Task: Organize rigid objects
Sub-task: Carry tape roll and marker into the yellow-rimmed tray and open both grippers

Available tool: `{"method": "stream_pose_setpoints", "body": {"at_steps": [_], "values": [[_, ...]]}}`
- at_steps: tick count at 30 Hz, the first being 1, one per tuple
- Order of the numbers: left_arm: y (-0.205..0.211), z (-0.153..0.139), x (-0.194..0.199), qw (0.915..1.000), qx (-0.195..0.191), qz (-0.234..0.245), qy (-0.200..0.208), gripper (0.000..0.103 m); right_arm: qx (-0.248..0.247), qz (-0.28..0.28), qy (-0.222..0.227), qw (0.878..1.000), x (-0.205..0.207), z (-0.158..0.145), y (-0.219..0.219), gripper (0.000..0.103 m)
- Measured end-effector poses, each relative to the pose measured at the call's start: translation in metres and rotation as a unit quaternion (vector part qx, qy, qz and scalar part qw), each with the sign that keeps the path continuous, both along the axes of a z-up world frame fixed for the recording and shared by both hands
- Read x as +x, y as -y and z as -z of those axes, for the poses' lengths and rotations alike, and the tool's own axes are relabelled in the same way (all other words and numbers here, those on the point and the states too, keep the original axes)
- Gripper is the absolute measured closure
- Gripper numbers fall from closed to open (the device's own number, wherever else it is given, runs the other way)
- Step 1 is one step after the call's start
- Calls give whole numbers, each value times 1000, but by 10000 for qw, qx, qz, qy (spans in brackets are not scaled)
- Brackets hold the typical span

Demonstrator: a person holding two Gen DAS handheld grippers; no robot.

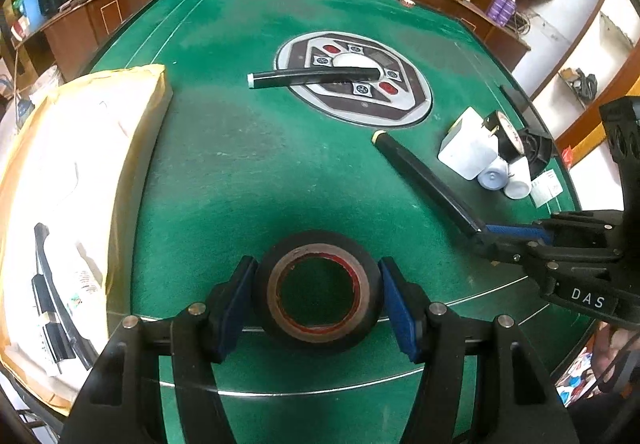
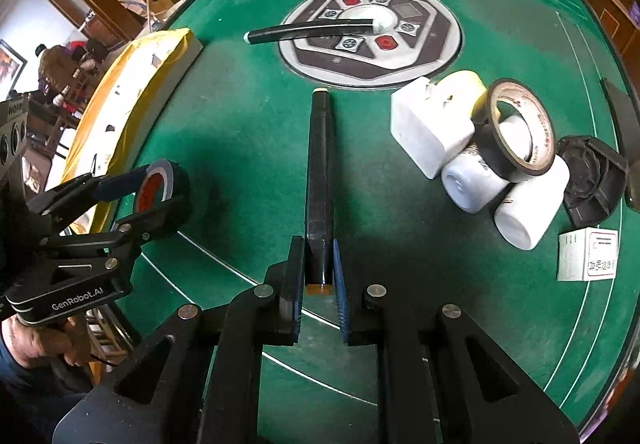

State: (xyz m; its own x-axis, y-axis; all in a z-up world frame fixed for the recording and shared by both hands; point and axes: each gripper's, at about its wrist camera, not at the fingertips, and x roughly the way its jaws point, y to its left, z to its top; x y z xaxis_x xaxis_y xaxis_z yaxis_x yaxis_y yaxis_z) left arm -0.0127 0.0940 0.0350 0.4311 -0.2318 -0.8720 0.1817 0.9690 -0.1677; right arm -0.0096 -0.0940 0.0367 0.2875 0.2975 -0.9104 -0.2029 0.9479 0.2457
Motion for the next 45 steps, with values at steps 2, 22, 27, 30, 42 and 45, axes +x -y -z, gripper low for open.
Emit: {"method": "stream_pose_setpoints", "body": {"at_steps": [2,22,27,30,42,45], "values": [[-5,-2,-1,10000,-73,-54,15,41,53,-27,31,10000,0,-2,-3,90],[-79,-50,-13,9947,-160,-877,510,41,431,-610,97,9972,12,-24,-65,90],[-94,-51,-17,9927,-173,-1074,529,41,270,-731,-358,9963,15,-2,-75,90],[-101,-51,-20,9918,-168,-1143,542,41,139,-800,-547,9952,17,10,-81,90],[-127,-54,-28,9882,-171,-1405,578,41,-518,-1002,-532,9922,43,26,-109,88],[-132,-54,-28,9877,-170,-1443,581,41,-723,-1076,-478,9904,52,25,-118,88]]}}
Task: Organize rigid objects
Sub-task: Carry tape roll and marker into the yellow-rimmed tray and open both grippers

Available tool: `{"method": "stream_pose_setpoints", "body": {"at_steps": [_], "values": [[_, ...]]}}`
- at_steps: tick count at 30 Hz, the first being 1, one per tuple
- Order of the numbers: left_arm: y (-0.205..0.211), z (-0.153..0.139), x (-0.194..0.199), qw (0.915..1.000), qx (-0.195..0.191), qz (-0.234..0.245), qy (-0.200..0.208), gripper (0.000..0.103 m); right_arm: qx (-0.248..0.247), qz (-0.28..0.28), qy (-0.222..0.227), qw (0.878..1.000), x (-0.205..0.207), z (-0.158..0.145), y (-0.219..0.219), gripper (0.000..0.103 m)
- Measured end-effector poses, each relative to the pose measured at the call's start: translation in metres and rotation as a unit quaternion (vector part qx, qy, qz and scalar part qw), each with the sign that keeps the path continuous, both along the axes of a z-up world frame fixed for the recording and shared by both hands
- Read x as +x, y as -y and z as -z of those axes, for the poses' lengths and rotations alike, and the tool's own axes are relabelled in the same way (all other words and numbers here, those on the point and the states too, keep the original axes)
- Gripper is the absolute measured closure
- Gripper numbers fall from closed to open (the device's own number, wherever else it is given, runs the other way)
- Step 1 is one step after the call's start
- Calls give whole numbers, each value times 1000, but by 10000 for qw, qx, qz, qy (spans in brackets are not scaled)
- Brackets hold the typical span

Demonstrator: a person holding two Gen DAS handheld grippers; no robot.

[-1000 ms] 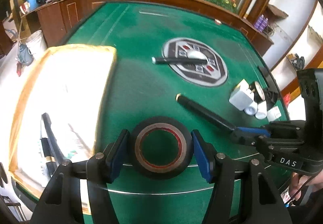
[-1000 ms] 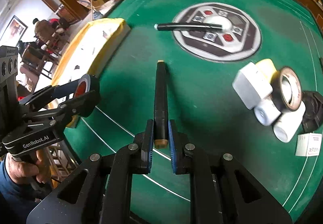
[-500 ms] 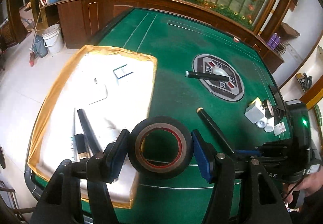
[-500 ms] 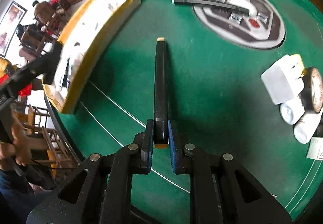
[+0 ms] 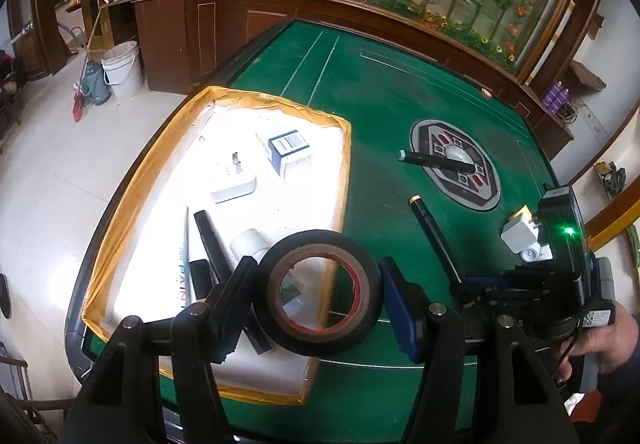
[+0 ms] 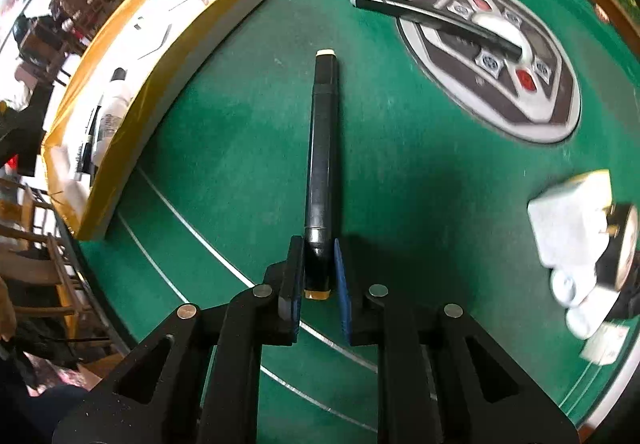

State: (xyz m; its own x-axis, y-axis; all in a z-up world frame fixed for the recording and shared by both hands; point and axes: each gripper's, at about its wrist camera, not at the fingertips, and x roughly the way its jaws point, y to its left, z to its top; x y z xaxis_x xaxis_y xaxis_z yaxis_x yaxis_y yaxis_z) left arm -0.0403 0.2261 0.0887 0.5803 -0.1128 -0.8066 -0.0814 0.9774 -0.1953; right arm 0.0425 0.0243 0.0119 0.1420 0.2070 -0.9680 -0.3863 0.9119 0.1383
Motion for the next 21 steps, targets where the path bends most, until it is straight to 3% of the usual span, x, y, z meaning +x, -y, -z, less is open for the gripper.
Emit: {"method": "stream_pose_setpoints", "body": {"at_steps": [8,21], "values": [[-18,1,2,9999,-29,-106,13,41,-106,-68,68,9999,4,-14,-2,88],[-51,13,4,9994,-65,-324,-129,41,-174,83,330,9993,49,-6,-38,88]]}}
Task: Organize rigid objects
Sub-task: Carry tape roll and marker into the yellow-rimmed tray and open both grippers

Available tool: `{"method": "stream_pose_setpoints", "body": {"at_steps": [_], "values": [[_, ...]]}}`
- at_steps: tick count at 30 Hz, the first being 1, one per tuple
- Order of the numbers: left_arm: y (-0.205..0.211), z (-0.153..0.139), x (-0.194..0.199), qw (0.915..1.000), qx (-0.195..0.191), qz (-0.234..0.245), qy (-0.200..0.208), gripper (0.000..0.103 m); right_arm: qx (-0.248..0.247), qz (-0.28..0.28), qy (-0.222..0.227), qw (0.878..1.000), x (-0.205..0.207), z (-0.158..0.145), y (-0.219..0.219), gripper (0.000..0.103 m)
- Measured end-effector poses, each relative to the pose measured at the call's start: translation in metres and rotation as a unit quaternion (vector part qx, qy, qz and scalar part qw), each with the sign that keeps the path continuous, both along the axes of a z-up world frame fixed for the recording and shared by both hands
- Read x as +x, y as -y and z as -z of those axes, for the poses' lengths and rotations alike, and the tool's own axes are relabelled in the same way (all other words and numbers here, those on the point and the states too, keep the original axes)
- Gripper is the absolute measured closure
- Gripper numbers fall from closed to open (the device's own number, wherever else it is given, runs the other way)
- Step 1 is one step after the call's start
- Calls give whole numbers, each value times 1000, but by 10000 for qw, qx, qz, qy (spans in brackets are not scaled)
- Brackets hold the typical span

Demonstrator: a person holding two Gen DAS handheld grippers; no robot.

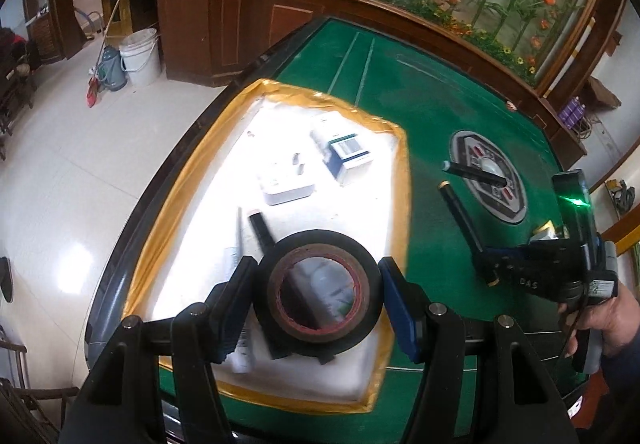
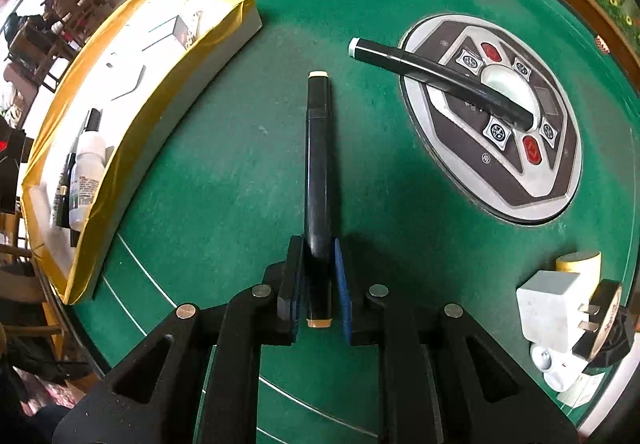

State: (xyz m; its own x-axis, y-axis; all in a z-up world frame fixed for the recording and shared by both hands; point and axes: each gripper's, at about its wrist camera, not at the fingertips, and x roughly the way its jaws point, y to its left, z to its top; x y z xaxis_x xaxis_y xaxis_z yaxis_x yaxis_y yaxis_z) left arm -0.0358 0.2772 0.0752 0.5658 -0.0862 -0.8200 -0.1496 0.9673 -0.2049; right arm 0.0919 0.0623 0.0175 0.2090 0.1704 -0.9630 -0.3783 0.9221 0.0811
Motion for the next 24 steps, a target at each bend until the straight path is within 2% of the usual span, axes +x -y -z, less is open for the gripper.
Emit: {"method": "stream_pose_setpoints", "body": {"at_steps": [2,6,15,20,24], "values": [[-8,3,-1,10000,-16,-56,-30,41,148,127,-48,9998,1,0,-1,88],[-22,5,-1,9999,-36,-153,-54,41,817,406,-99,9958,0,-13,8,88],[-44,18,4,9994,-28,-287,-176,41,1856,183,121,9824,-18,-69,-24,88],[-50,30,6,9991,-6,-287,-328,41,2021,-207,-104,9791,-35,-70,-60,88],[-55,37,8,9986,95,-287,-427,41,1908,-371,-143,9808,-36,-60,-88,88]]}}
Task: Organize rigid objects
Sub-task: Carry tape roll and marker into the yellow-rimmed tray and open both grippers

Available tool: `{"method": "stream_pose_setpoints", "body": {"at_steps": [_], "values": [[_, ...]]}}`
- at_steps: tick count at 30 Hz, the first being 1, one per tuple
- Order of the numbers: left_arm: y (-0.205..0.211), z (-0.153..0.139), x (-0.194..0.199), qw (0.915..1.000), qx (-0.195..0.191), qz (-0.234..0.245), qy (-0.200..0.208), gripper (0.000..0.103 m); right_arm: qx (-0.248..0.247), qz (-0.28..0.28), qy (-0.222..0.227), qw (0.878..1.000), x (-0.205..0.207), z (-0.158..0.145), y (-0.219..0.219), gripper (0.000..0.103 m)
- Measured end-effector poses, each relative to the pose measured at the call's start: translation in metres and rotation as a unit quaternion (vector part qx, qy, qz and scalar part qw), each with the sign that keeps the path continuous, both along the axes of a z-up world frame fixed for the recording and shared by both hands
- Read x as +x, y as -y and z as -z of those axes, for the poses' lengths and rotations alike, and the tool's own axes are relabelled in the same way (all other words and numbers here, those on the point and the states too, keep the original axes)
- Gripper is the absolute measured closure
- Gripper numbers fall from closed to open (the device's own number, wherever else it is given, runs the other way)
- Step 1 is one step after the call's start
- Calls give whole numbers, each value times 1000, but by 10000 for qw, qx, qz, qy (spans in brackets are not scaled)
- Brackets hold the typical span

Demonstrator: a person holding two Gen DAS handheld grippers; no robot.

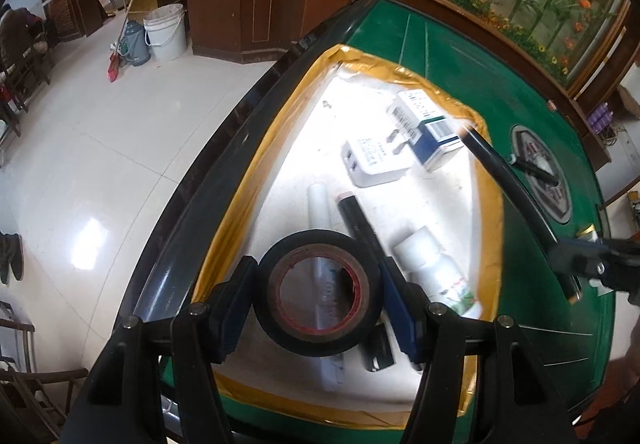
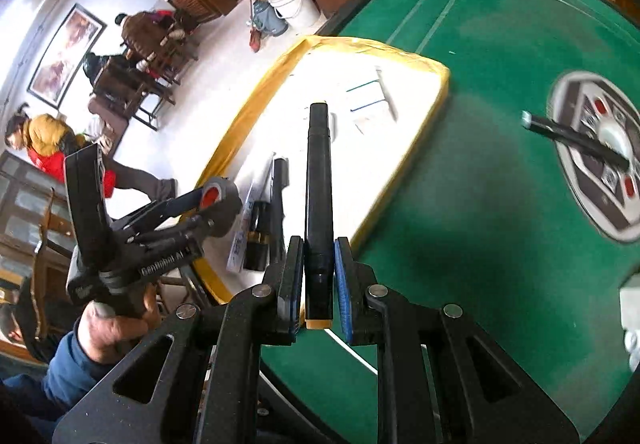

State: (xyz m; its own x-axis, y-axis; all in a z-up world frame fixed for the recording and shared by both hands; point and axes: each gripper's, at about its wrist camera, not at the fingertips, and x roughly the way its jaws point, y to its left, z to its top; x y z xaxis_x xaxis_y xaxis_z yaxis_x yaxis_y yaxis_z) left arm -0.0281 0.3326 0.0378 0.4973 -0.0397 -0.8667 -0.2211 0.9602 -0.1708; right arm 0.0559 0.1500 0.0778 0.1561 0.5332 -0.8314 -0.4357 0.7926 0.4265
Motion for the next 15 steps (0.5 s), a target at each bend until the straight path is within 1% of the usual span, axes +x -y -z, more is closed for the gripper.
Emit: {"method": "stream_pose_setpoints", "body": {"at_steps": [5,10,13,15], "values": [[-4,6,2,9999,63,35,-92,41,-291,127,-112,9994,17,18,-27,88],[-6,10,6,9999,24,55,-95,41,-548,306,-131,9979,30,31,-41,88],[-5,11,8,9999,-10,57,-113,41,-535,311,-259,9977,35,40,-50,88],[-6,12,9,9998,-121,52,-123,41,-526,210,-267,9980,35,40,-49,87]]}}
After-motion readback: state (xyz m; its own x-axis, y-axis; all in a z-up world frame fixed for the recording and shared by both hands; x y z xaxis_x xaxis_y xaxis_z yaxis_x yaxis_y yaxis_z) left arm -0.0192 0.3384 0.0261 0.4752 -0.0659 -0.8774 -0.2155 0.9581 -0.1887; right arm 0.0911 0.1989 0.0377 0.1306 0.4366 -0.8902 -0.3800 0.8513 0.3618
